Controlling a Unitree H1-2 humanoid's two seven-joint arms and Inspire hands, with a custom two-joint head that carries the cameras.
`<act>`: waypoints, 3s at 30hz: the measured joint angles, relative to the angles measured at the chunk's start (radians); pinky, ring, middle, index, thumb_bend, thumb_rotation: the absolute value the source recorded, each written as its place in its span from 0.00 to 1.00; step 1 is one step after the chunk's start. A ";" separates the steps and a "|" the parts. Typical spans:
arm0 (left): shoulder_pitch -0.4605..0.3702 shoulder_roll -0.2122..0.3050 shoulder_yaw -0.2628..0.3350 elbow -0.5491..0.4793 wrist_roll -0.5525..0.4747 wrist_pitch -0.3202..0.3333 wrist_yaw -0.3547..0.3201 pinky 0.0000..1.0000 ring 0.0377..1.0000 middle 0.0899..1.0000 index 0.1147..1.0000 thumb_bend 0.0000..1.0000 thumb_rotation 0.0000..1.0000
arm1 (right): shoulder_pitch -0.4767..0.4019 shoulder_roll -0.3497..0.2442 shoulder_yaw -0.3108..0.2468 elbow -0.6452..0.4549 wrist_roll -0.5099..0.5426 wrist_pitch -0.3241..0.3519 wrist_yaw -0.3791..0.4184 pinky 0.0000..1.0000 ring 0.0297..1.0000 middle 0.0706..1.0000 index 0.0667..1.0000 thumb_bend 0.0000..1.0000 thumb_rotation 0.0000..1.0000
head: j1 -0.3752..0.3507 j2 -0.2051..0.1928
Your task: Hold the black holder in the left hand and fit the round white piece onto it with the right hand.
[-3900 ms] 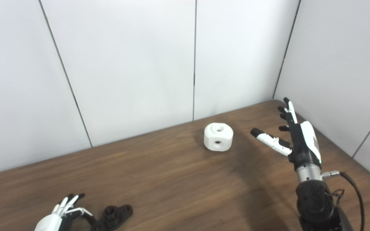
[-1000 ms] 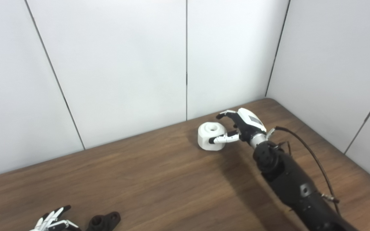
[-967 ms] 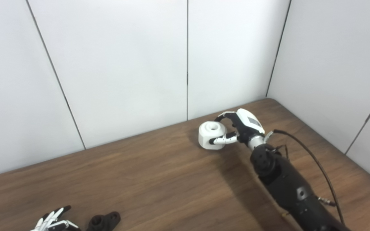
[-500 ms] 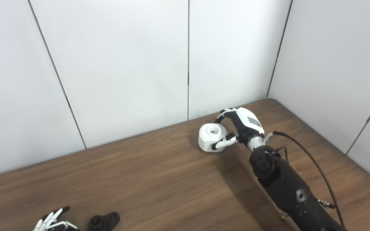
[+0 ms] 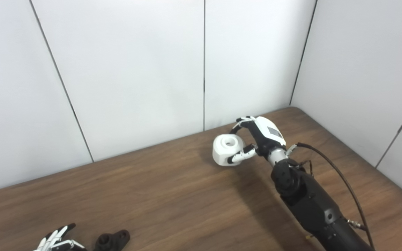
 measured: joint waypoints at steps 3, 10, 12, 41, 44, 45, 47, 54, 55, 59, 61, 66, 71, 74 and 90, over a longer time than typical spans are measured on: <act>-0.006 -0.001 -0.004 0.004 0.004 -0.002 0.003 1.00 0.95 0.91 0.41 0.51 0.05 | 0.009 0.009 -0.001 -0.061 0.015 -0.009 0.007 0.82 0.98 0.88 0.44 0.51 0.14 | 0.041 0.005; -0.012 -0.006 -0.016 0.000 0.023 0.010 0.004 1.00 0.94 0.90 0.41 0.51 0.05 | 0.060 0.036 0.019 -0.199 0.014 -0.031 0.031 0.80 0.97 0.91 0.44 0.51 0.14 | 0.087 0.020; -0.012 -0.008 -0.020 -0.013 0.030 0.019 0.000 1.00 0.94 0.90 0.41 0.51 0.05 | 0.064 0.053 0.033 -0.240 -0.005 -0.040 0.032 0.80 0.97 0.91 0.44 0.51 0.15 | 0.095 0.026; 0.015 -0.095 -0.082 -0.164 0.129 0.174 -0.100 1.00 0.95 0.90 0.41 0.52 0.05 | 0.141 0.313 0.305 -0.489 -0.173 -0.131 0.198 0.72 0.89 0.86 0.44 0.51 0.14 | 0.379 0.176; 0.020 -0.099 -0.086 -0.191 0.146 0.185 -0.111 1.00 0.94 0.90 0.41 0.52 0.05 | 0.145 0.317 0.312 -0.498 -0.172 -0.130 0.224 0.74 0.89 0.86 0.44 0.51 0.14 | 0.403 0.186; 0.020 -0.100 -0.086 -0.195 0.148 0.187 -0.111 1.00 0.94 0.89 0.41 0.52 0.05 | 0.148 0.319 0.317 -0.504 -0.172 -0.129 0.237 0.75 0.89 0.86 0.44 0.51 0.14 | 0.411 0.187; 0.020 -0.105 -0.086 -0.195 0.151 0.193 -0.114 1.00 0.94 0.90 0.41 0.52 0.05 | 0.162 0.328 0.326 -0.523 -0.174 -0.128 0.262 0.76 0.90 0.87 0.44 0.51 0.14 | 0.431 0.193; 0.021 -0.121 -0.089 -0.200 0.162 0.213 -0.120 1.00 0.94 0.89 0.41 0.52 0.05 | 0.189 0.339 0.331 -0.600 -0.178 -0.112 0.348 0.82 0.94 0.90 0.44 0.51 0.14 | 0.446 0.206; 0.021 -0.122 -0.089 -0.200 0.162 0.213 -0.119 1.00 0.94 0.89 0.41 0.52 0.05 | 0.192 0.339 0.331 -0.608 -0.181 -0.109 0.361 0.84 0.95 0.90 0.44 0.51 0.14 | 0.448 0.209; 0.021 -0.125 -0.090 -0.201 0.163 0.213 -0.117 1.00 0.94 0.89 0.41 0.52 0.05 | 0.202 0.339 0.332 -0.647 -0.222 -0.079 0.428 0.94 0.95 0.91 0.44 0.51 0.14 | 0.445 0.212; 0.022 -0.125 -0.092 -0.204 0.164 0.213 -0.117 1.00 0.95 0.89 0.41 0.52 0.05 | 0.202 0.339 0.332 -0.671 -0.251 -0.074 0.453 0.96 0.96 0.90 0.44 0.51 0.14 | 0.445 0.210; 0.024 -0.129 -0.096 -0.221 0.168 0.218 -0.117 1.00 0.95 0.89 0.41 0.52 0.05 | 0.202 0.352 0.325 -0.719 -0.314 -0.070 0.500 0.96 0.96 0.90 0.44 0.51 0.14 | 0.439 0.209; 0.032 -0.134 -0.098 -0.225 0.175 0.221 -0.118 1.00 0.95 0.89 0.41 0.52 0.05 | 0.202 0.360 0.304 -0.732 -0.373 -0.072 0.508 0.93 0.96 0.89 0.44 0.51 0.14 | 0.434 0.207; 0.038 -0.135 -0.097 -0.226 0.181 0.221 -0.118 1.00 0.95 0.89 0.41 0.52 0.05 | 0.207 0.359 0.284 -0.731 -0.400 -0.082 0.498 0.89 0.96 0.88 0.44 0.51 0.14 | 0.437 0.204; 0.044 -0.142 -0.097 -0.226 0.188 0.221 -0.118 1.00 0.95 0.89 0.41 0.52 0.05 | 0.230 0.358 0.231 -0.690 -0.455 -0.125 0.447 0.91 0.95 0.89 0.44 0.51 0.14 | 0.451 0.209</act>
